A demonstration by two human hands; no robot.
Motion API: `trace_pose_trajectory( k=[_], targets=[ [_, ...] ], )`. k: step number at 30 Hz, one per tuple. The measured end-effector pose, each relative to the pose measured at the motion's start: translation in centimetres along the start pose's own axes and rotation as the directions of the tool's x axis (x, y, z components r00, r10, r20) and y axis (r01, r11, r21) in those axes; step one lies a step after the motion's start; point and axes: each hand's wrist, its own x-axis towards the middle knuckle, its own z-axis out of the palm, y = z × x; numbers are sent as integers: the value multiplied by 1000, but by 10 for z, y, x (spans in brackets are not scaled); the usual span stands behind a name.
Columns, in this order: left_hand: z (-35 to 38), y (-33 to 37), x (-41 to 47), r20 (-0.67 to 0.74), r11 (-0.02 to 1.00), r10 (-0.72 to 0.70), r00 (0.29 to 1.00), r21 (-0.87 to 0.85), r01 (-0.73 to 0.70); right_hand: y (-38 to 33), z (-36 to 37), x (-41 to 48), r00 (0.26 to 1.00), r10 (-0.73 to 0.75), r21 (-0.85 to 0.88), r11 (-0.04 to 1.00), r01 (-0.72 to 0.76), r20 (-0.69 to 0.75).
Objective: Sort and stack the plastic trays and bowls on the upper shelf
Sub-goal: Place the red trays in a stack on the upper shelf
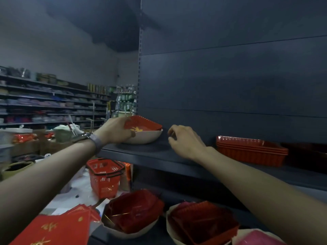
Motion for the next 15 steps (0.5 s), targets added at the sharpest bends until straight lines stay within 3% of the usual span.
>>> trace_pose_trajectory(
  k=[8, 15],
  targets=[
    [18, -36, 25, 118, 998, 51, 992, 38, -56, -19, 33, 58, 985, -16, -68, 997, 28, 174],
    [39, -49, 52, 167, 966, 121, 979, 208, -155, -38, 61, 90, 946, -23, -133, 989, 70, 324]
  ],
)
